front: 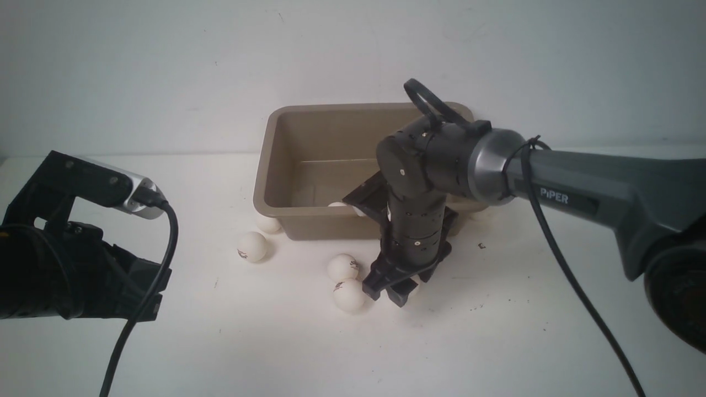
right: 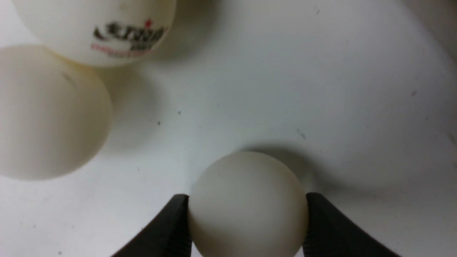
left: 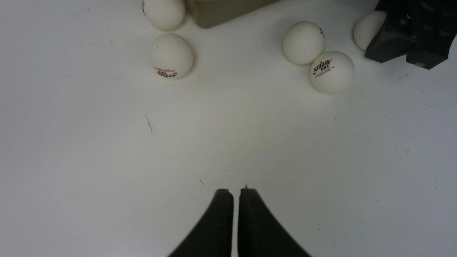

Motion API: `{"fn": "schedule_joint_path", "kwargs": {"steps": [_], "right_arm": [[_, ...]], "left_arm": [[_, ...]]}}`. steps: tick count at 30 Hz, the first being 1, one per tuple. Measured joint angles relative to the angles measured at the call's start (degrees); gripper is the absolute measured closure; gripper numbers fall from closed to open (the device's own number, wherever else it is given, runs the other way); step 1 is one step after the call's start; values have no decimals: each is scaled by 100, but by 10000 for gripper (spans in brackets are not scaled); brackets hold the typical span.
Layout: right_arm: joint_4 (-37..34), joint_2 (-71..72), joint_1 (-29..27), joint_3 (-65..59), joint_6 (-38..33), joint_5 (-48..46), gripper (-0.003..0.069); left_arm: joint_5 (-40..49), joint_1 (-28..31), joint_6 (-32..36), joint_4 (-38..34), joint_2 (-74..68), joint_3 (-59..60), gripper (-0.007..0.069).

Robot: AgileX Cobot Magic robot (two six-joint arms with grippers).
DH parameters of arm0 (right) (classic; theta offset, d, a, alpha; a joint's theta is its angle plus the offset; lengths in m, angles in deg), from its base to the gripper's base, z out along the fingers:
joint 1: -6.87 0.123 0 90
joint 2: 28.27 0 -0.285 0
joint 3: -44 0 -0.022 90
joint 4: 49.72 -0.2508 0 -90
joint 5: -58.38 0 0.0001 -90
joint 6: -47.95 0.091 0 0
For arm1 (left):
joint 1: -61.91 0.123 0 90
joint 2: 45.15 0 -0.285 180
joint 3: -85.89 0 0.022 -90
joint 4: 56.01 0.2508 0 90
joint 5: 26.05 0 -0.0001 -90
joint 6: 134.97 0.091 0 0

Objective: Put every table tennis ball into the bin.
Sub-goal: Use the right arm to clamp the table tennis ball closest to it

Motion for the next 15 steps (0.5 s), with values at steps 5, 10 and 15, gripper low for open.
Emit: {"fn": "schedule_joint_path", "kwargs": {"steps": [5,10,15], "right_arm": [[-64,373,103,-6,-103,-197,298],[-77,1099,151,-6,-109,15,298],[474,1414,55,-6,-21,656,298]], "left_arm": [[-11,0,0,0,0,0,615],[-17,0,0,0,0,0,615],[-17,0,0,0,0,0,615]]}}
